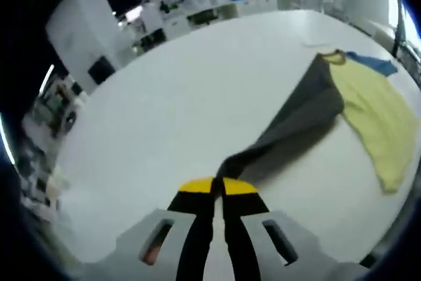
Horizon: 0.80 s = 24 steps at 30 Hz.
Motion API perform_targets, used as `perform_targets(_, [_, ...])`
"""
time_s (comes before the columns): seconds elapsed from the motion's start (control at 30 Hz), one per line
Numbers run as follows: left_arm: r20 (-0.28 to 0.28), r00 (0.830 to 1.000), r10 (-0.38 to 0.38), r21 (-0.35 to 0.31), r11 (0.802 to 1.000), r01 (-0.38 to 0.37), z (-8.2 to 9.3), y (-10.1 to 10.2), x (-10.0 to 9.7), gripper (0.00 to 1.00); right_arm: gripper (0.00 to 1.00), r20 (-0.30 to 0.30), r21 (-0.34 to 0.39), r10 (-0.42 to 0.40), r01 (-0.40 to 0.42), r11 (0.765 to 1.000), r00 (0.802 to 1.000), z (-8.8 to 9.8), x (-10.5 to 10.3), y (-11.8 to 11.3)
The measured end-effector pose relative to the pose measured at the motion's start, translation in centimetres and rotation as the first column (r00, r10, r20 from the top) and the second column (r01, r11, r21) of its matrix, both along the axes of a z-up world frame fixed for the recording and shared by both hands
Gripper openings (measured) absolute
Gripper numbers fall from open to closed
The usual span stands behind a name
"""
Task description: Fold the garment on the visible template until the final outline fits inside the template.
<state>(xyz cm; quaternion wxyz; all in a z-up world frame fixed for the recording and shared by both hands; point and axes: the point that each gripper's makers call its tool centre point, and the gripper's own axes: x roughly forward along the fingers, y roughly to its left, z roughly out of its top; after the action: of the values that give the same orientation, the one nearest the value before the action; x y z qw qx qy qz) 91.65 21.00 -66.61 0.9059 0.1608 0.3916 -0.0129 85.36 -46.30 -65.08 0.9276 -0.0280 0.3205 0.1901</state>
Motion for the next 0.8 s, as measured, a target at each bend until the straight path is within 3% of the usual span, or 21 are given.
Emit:
perform_targets(0.1, [0.031, 0.999, -0.019, 0.057, 0.998, 0.017, 0.7, 0.2, 0.5, 0.0, 0.91, -0.005, -0.002, 0.005, -0.005, 1.0, 1.0, -0.2, 0.1, 0.2])
perform_targets(0.17, [0.011, 0.999, -0.033, 0.085, 0.996, 0.032, -0.3, 0.2, 0.1, 0.0, 0.91, -0.008, -0.001, 0.003, -0.003, 1.0, 1.0, -0.3, 0.1, 0.2])
perform_targets(0.4, [-0.091, 0.996, -0.01, 0.029, 1.0, 0.013, -6.0, -0.4, -2.6, 0.0, 0.91, -0.024, -0.014, 0.004, -0.004, 1.0, 1.0, -0.6, -0.1, -0.1])
perform_targets(0.6, [-0.135, 0.991, 0.004, 0.004, 1.0, -0.004, -7.9, -0.3, -3.8, 0.0, 0.91, -0.032, -0.024, 0.004, -0.005, 1.0, 0.999, -0.7, -0.1, -0.2])
perform_targets(0.8, [-0.145, 0.989, 0.002, -0.006, 1.0, -0.002, -8.3, -0.3, -3.7, 0.0, 0.91, -0.036, -0.029, 0.012, -0.013, 0.999, 0.999, -0.8, 0.3, 0.3])
